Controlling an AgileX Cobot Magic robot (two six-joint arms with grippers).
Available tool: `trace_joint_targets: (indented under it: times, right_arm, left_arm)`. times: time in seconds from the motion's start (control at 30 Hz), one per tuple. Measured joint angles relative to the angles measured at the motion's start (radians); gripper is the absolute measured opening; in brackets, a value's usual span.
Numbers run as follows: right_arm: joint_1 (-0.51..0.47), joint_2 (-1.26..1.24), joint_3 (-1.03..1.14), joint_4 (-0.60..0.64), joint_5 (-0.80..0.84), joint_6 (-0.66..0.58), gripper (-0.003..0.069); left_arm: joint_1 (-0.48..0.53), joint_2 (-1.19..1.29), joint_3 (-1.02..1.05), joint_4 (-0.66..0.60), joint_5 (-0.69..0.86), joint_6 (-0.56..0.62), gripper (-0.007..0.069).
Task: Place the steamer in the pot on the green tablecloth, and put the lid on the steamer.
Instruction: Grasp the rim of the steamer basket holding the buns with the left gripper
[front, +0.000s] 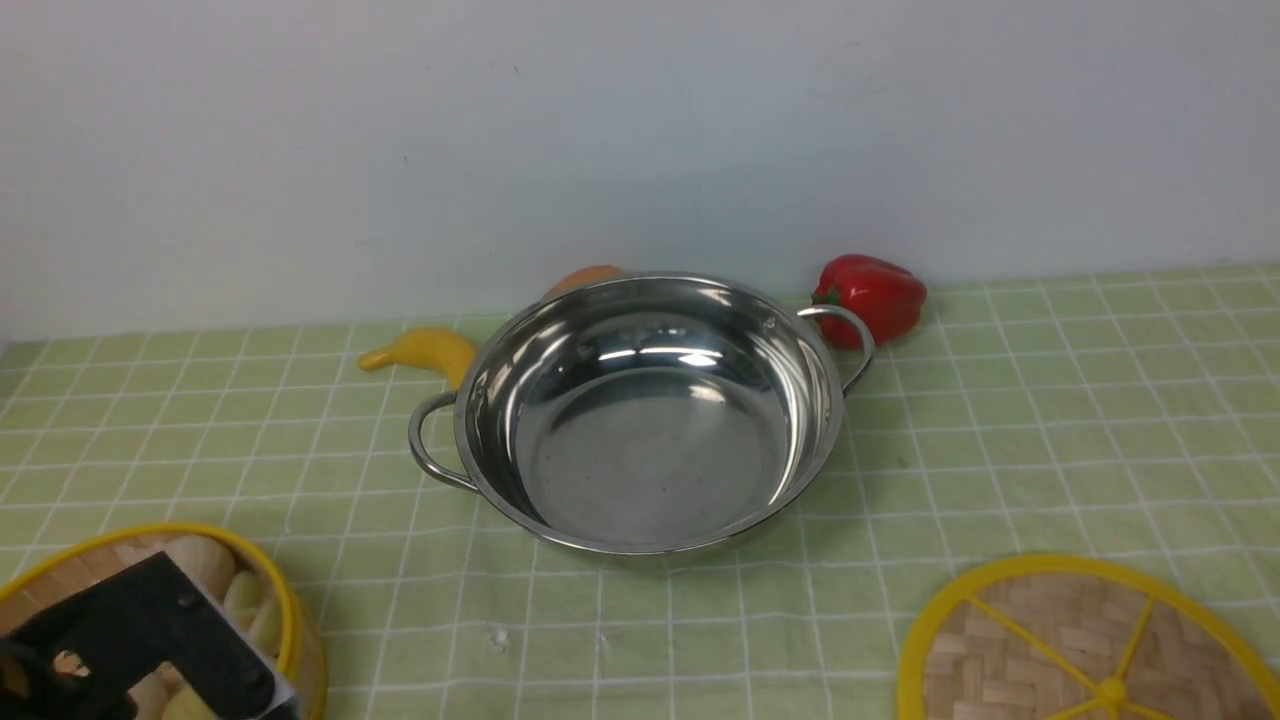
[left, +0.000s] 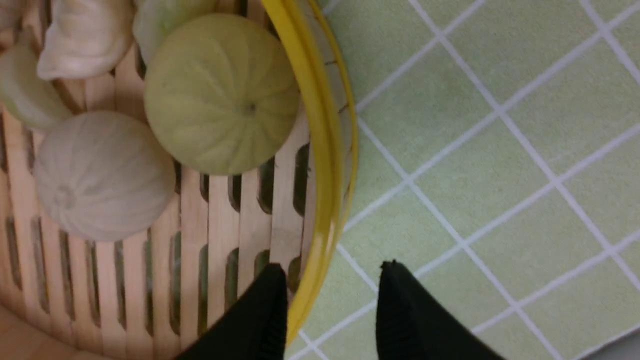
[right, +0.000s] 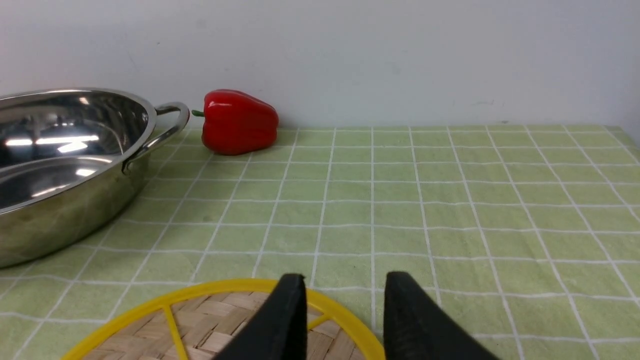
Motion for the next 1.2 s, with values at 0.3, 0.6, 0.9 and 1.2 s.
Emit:
trace_joint_targets:
  times: [0.3,0.6,0.9,1.2]
  right_arm:
    - [0.0,0.0,0.0,0.001,0.0,0.0,0.0242]
    - [0.0,0.0,0.0,0.001,0.0,0.0,0.0242]
    - [0.0,0.0,0.0,0.001,0.0,0.0,0.0242]
    - [0.0,0.0,0.0,0.001,0.0,0.0,0.0242]
  left_arm:
    - [0.0,0.215,-0.001,0.028,-0.032,0.002,0.0243]
    - [0.0,0.257,-0.001,0.077,-0.064,-0.032,0.0235]
    - [-0.002,0.261,-0.001,0.062,-0.064,-0.047,0.006]
    - [-0.002,0.213,-0.147,0.097,0.069,-0.063,0.008]
